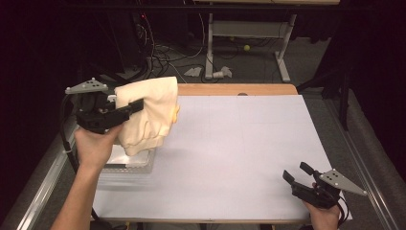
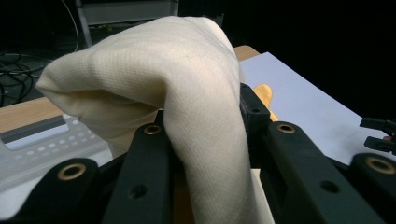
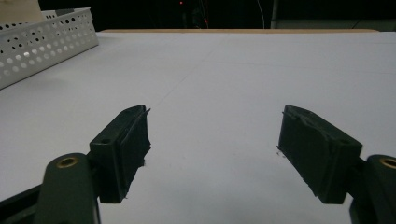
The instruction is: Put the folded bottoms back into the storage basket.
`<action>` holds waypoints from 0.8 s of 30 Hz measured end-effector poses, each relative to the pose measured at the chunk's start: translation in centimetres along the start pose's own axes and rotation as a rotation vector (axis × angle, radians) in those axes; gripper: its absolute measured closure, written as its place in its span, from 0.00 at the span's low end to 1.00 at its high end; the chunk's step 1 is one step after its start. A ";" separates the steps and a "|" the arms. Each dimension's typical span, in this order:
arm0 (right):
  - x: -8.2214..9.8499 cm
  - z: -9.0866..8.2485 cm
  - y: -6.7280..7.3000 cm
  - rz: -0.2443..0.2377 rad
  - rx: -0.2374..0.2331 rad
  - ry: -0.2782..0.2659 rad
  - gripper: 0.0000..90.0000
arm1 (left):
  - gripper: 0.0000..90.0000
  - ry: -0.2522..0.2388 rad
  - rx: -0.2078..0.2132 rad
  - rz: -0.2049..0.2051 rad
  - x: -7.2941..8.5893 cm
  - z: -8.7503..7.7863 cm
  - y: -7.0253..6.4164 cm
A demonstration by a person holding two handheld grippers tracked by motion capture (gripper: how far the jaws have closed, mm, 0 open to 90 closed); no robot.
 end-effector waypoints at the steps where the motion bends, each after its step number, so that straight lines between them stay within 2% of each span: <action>1: 0.0 0.0 0.0 0.001 0.000 0.001 0.28 | 0.77 -0.004 -0.001 -0.001 0.0 -0.2 0.1; 16: 0.1 0.1 -0.1 0.004 0.003 0.008 0.28 | 0.77 -0.025 -0.061 -0.031 0.7 -2.6 2.7; 24: 0.0 0.1 0.0 0.003 0.006 0.009 0.28 | 0.77 -0.005 -0.086 -0.035 1.7 -3.0 3.9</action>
Point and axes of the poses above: each handheld gripper's, and its own axes: z roughly forward along the jaws, x roughly out of its underside, y roughly to its left, the point moved 5 cm from there along z, roughly forward along the jaws, and after that the axes turned 11 degrees about -z, right-handed, at the moved point
